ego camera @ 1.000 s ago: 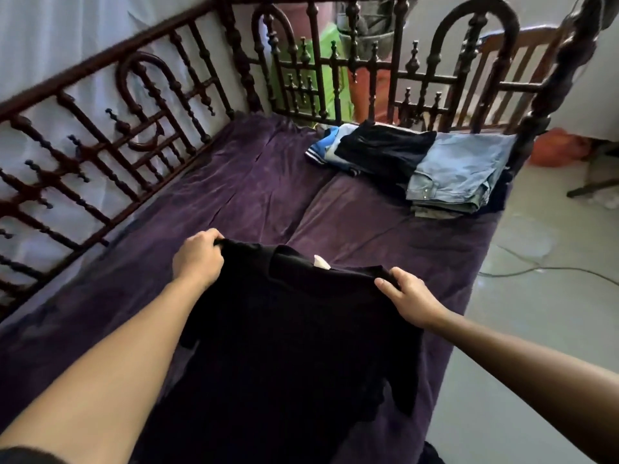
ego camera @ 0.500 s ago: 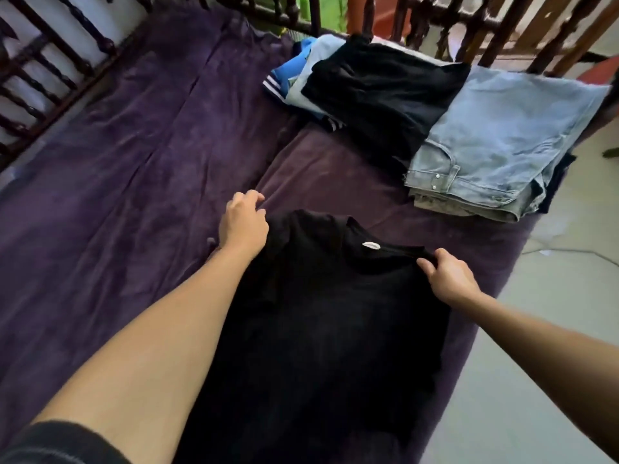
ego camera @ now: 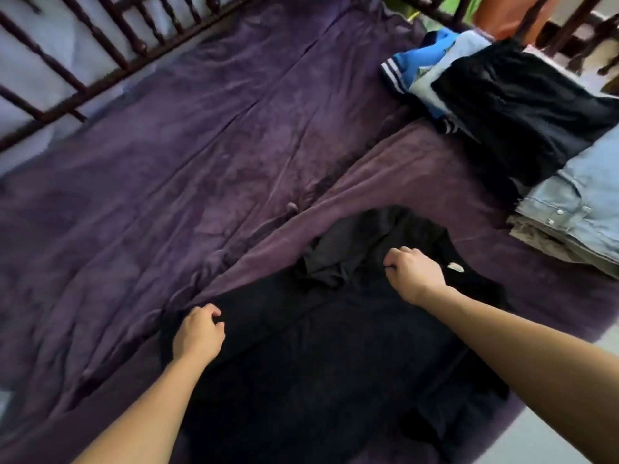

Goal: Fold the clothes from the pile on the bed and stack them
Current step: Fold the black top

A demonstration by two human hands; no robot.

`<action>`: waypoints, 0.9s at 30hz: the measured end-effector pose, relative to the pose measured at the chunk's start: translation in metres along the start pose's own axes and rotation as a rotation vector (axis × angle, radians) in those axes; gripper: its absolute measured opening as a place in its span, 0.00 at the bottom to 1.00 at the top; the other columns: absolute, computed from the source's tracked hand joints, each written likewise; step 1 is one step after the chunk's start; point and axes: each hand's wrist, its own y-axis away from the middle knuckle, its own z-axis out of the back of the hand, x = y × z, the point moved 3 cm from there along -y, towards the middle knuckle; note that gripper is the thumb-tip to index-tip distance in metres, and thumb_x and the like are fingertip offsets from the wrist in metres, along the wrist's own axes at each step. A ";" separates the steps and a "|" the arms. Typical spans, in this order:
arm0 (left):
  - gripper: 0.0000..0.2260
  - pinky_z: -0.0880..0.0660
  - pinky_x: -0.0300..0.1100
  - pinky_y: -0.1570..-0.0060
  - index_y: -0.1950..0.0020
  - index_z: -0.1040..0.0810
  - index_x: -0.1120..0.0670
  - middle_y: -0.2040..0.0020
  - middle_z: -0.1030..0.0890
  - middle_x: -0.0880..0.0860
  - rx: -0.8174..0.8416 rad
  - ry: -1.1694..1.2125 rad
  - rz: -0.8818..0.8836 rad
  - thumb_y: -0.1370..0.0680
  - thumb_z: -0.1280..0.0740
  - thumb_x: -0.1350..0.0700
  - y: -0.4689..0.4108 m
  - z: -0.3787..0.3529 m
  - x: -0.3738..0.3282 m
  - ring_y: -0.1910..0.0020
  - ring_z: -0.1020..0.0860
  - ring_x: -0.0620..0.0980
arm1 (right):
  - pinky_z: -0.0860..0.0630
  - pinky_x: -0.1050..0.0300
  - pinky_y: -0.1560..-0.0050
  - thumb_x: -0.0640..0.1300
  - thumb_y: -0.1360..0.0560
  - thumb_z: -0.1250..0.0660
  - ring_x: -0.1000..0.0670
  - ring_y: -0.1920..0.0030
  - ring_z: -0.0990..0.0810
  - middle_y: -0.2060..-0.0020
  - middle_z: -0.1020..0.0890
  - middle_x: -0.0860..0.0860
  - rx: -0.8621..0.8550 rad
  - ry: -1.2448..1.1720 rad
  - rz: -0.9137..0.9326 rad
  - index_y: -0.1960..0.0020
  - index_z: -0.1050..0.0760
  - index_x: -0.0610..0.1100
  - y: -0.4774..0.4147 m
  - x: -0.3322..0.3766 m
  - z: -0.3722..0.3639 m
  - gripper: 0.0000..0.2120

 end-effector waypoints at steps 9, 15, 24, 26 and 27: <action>0.22 0.34 0.51 0.36 0.26 0.36 0.50 0.28 0.33 0.53 -0.029 -0.123 -0.088 0.20 0.39 0.54 -0.062 -0.038 0.070 0.31 0.35 0.55 | 0.26 0.48 0.48 0.41 0.25 0.37 0.44 0.28 0.41 0.27 0.38 0.47 0.068 0.319 0.280 0.28 0.36 0.55 -0.096 0.119 -0.057 0.26; 0.10 0.34 0.53 0.45 0.43 0.21 0.52 0.47 0.19 0.54 -0.243 -0.166 -0.064 0.22 0.35 0.52 -0.076 -0.022 0.074 0.44 0.27 0.57 | 0.27 0.47 0.44 0.48 0.22 0.41 0.36 0.43 0.23 0.44 0.20 0.39 -0.318 -0.127 -0.098 0.39 0.26 0.47 -0.138 0.109 0.007 0.14; 0.08 0.32 0.57 0.46 0.48 0.20 0.56 0.46 0.24 0.60 -0.404 -0.029 0.015 0.23 0.34 0.53 -0.101 -0.002 0.066 0.45 0.29 0.63 | 0.31 0.57 0.39 0.40 0.24 0.39 0.45 0.41 0.24 0.39 0.24 0.45 -0.310 -0.411 -0.080 0.32 0.31 0.47 -0.173 0.102 0.054 0.20; 0.14 0.29 0.56 0.51 0.52 0.20 0.55 0.52 0.23 0.58 -0.383 -0.049 -0.244 0.27 0.31 0.45 -0.092 -0.012 0.050 0.50 0.26 0.62 | 0.31 0.51 0.39 0.40 0.24 0.40 0.38 0.40 0.26 0.38 0.27 0.41 -0.325 -0.279 -0.033 0.33 0.30 0.46 -0.158 0.099 0.041 0.20; 0.19 0.28 0.54 0.52 0.53 0.20 0.53 0.54 0.23 0.56 -0.328 -0.096 -0.333 0.30 0.32 0.39 -0.084 -0.020 0.043 0.52 0.25 0.60 | 0.30 0.48 0.41 0.41 0.24 0.40 0.37 0.42 0.25 0.39 0.27 0.41 -0.317 -0.235 -0.018 0.35 0.29 0.46 -0.150 0.098 0.031 0.18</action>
